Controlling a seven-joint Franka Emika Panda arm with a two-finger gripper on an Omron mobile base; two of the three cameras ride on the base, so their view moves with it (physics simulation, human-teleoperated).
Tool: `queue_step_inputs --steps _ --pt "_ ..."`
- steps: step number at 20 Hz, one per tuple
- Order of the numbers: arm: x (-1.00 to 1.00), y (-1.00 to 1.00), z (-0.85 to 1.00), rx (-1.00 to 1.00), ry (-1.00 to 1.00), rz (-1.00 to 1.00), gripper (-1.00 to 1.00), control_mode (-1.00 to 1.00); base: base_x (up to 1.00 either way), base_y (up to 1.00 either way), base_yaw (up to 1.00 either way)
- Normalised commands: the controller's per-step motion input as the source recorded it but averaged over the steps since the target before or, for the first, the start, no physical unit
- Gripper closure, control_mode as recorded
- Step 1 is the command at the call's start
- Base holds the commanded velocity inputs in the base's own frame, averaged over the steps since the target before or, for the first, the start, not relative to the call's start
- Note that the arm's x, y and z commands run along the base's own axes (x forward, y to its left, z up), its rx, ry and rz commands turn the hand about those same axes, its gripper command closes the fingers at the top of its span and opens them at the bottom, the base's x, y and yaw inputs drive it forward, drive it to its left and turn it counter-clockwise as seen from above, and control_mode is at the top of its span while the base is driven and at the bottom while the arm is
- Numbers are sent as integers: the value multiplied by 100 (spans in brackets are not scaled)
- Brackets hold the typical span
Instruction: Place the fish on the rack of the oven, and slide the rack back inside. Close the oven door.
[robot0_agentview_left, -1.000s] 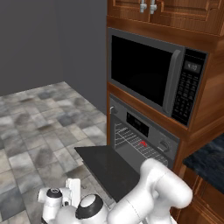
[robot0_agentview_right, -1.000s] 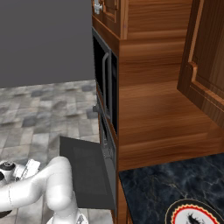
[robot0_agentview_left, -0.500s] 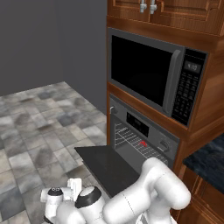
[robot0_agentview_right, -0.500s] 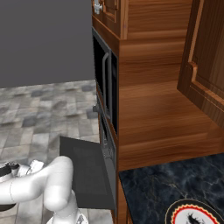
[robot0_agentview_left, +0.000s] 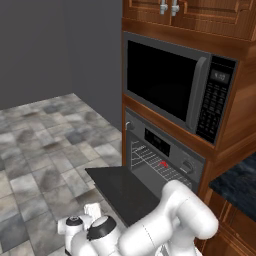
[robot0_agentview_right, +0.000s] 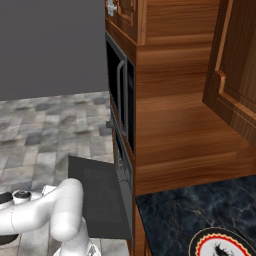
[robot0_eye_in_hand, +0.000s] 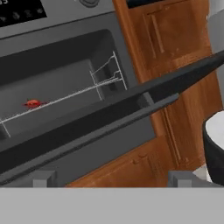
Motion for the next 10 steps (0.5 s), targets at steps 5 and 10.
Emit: queue_step_inputs --steps 5,10 --pt "99 -5 -72 -13 16 4 -100 -100 0 0 0" --pt "100 35 -100 -21 1 1 -100 -100 0 0 0"
